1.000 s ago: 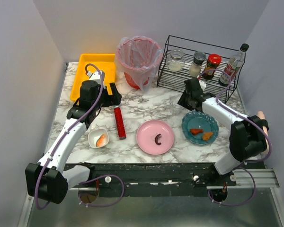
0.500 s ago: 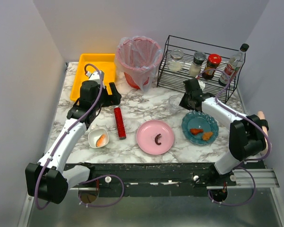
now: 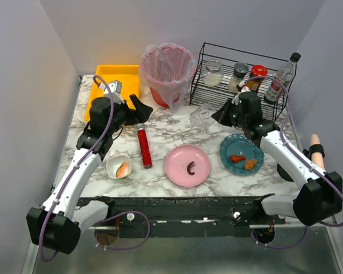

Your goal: Clear the kitchen counter

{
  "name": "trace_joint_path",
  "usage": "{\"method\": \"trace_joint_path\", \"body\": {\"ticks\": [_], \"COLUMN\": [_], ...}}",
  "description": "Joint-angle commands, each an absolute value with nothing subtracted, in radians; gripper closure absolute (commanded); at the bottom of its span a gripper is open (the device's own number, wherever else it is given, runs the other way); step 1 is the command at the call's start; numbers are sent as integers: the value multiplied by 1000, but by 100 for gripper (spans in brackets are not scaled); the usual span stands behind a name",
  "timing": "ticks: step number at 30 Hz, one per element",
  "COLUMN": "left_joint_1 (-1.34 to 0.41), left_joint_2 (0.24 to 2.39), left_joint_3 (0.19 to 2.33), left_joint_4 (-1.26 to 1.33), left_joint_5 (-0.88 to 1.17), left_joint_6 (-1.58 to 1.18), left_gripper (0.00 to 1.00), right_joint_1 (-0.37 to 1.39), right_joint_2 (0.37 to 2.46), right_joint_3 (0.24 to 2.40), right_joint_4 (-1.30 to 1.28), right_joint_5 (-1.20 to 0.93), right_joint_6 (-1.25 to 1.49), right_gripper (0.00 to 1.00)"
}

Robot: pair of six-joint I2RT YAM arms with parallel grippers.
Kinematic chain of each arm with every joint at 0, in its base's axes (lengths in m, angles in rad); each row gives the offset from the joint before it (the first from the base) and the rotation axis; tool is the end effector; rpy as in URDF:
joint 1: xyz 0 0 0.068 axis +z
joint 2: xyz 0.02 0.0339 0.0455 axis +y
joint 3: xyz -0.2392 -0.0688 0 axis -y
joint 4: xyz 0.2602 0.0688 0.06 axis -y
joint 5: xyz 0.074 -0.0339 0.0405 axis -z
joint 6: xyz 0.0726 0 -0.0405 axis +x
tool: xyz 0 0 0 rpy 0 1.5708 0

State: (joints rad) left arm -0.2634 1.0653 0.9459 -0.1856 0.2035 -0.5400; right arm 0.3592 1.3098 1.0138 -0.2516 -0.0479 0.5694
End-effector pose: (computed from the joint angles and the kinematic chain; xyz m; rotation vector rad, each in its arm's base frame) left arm 0.2936 -0.0944 0.3078 -0.1230 1.9334 -0.7356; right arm 0.3262 0.1262 0.2498 0.1992 2.1678 0.5939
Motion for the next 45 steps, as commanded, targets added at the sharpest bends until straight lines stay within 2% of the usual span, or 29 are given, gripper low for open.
{"method": "trace_joint_path", "body": {"ticks": [1, 7, 16, 23, 29, 45], "left_joint_1": [-262, -262, -262, -267, -287, -379], "left_joint_2": [996, 970, 939, 953, 983, 1035], "left_joint_3": [966, 1012, 980, 983, 937, 907], "left_joint_4": [-31, -5, 245, 327, 472, 538], "left_joint_5": [389, 469, 598, 641, 672, 669], "left_joint_6": [-673, -730, -894, -983, -1094, -1120], "left_gripper": [1, 1, 1, 1, 1, 1], "right_joint_1": [362, 362, 362, 362, 362, 362], "right_joint_2": [1255, 1226, 1290, 1338, 1328, 1342], "right_joint_3": [1043, 1110, 1190, 1210, 1213, 1198], "right_joint_4": [-115, 26, 285, 423, 430, 483], "right_joint_5": [-381, -603, -853, -920, -925, -933], "right_joint_6": [526, 597, 808, 916, 916, 946], "right_gripper": [99, 99, 99, 99, 99, 99]}}
